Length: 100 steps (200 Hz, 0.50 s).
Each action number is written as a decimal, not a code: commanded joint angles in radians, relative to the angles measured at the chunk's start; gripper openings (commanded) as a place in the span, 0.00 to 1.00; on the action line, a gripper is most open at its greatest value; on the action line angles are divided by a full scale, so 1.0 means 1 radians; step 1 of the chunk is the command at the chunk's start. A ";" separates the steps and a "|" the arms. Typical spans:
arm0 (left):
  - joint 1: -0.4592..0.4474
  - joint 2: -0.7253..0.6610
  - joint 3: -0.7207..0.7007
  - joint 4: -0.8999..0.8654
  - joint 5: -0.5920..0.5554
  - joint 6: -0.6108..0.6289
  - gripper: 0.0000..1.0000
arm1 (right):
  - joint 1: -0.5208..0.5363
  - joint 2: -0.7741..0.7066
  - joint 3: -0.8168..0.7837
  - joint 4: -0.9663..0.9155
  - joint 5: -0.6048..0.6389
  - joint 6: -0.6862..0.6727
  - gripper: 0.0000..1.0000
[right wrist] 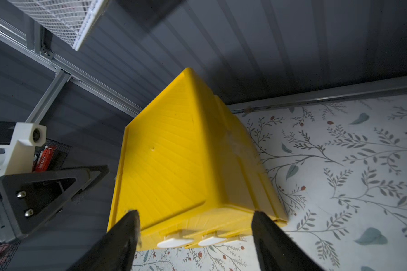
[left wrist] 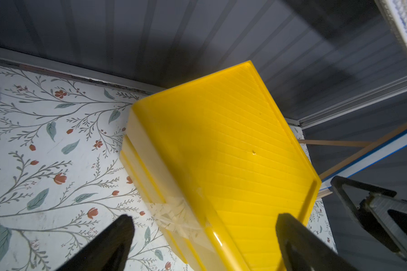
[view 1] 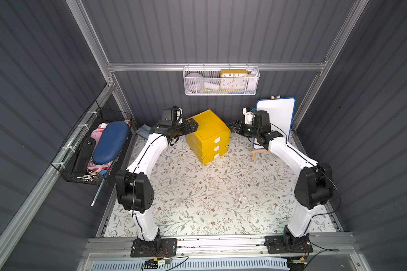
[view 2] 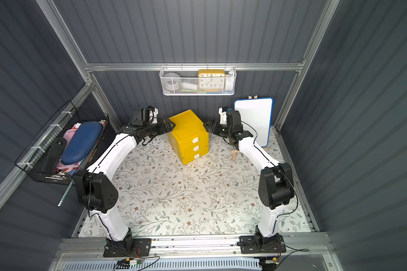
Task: Put the bluetooth earphones in the drawer according to color
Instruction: Move the storage box to the center of the board.
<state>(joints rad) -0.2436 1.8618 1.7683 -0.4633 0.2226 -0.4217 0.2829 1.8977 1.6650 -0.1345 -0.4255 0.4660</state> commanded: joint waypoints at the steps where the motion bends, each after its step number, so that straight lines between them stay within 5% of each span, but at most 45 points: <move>1: 0.019 0.050 0.036 0.007 0.087 -0.005 0.99 | -0.002 0.090 0.147 -0.226 -0.069 -0.112 0.80; 55: 0.020 0.086 -0.003 0.083 0.179 0.038 0.99 | 0.025 0.254 0.373 -0.397 -0.199 -0.176 0.74; 100: 0.010 0.054 -0.102 0.127 0.254 0.032 0.91 | 0.089 0.148 0.207 -0.350 -0.212 -0.175 0.70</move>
<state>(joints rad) -0.2237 1.9400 1.7378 -0.3683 0.4030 -0.4057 0.3157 2.1262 1.9755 -0.4599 -0.5686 0.3008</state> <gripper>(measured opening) 0.928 0.708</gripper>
